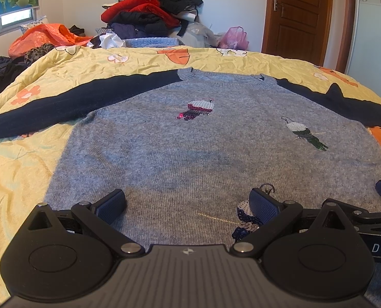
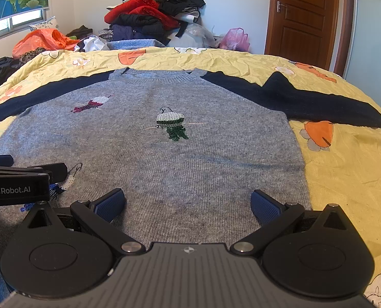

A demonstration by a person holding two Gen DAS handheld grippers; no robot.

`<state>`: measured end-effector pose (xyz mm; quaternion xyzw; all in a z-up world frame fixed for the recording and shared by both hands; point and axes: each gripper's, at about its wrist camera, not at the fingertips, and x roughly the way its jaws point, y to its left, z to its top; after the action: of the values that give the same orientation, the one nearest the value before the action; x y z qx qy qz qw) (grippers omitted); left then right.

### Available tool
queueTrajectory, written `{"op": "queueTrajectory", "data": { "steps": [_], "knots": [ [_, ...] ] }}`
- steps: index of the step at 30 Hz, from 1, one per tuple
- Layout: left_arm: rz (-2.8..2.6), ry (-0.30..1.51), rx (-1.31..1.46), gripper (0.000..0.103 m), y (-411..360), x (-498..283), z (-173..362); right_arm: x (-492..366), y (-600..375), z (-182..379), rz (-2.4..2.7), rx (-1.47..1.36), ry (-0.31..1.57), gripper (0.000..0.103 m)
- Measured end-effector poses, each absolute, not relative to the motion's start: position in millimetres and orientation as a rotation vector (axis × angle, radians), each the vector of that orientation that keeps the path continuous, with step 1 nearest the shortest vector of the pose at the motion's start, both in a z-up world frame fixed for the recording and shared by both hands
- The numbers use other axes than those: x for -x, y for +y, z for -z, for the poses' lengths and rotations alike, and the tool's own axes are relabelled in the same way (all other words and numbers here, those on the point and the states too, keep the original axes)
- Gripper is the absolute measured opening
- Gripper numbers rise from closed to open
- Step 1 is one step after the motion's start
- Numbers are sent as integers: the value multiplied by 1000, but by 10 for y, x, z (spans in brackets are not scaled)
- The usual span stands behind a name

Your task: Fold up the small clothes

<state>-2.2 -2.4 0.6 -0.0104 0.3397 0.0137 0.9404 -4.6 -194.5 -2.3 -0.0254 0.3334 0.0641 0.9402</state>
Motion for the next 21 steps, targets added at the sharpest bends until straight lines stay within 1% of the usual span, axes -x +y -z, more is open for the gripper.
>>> {"op": "queueTrajectory", "data": {
  "steps": [10, 14, 16, 18, 21],
  "knots": [
    [-39, 685, 9, 103, -66, 44, -8, 39, -1927, 26, -137, 53, 680, 103],
    [-36, 687, 14, 103, -64, 31, -9, 49, -2058, -63, -231, 19, 668, 103],
    [-34, 687, 19, 103, -47, 43, 1, 54, -2196, -201, -265, -26, 616, 103],
    [-34, 687, 18, 103, -46, 43, 1, 53, -2392, -406, -276, -70, 513, 103],
    [-34, 687, 19, 103, -40, 41, 1, -105, -2896, -711, -247, -172, 391, 103]
  ]
}}
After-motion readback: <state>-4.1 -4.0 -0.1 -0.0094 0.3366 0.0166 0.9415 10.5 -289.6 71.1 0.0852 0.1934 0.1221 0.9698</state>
